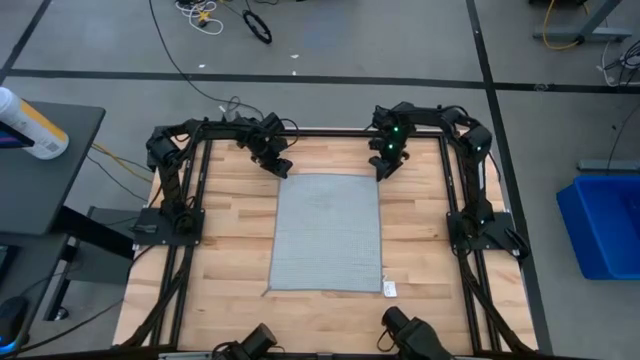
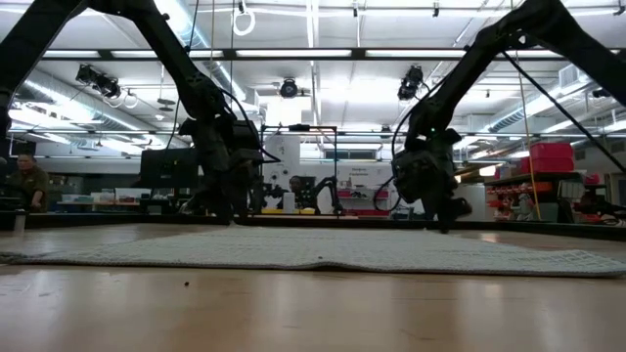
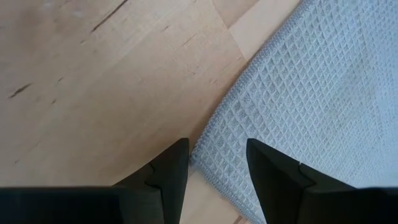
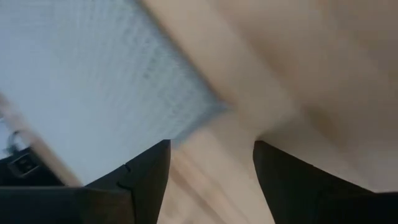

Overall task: Fold microfiber towels
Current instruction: Fold the gray microfiber towel

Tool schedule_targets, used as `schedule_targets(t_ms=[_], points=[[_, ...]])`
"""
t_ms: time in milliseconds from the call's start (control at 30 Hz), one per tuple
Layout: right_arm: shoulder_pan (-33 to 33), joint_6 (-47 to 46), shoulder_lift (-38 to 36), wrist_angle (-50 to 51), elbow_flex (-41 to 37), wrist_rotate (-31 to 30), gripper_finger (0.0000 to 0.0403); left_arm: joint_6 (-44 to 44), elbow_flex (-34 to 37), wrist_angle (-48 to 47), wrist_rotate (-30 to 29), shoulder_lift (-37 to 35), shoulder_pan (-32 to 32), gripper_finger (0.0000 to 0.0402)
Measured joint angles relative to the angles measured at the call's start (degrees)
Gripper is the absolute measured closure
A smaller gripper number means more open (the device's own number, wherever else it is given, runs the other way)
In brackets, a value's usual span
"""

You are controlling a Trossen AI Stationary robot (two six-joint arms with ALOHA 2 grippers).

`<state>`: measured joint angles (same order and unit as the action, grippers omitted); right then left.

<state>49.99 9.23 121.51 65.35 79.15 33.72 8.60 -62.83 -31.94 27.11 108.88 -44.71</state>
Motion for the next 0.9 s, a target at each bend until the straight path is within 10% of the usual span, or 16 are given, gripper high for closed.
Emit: schedule_targets(t_ms=[600, 900], points=[[-1.89, -4.45, 0.29, -4.79, -0.09, 3.78, 0.0179, -0.7, 0.0, 0.13, 0.14, 0.0, -0.02, 0.023], [-3.26, -4.46, 0.23, -5.45, 0.05, -1.04, 0.029, -0.7, 0.0, 0.4, 0.12, 0.0, 0.0, 0.023]])
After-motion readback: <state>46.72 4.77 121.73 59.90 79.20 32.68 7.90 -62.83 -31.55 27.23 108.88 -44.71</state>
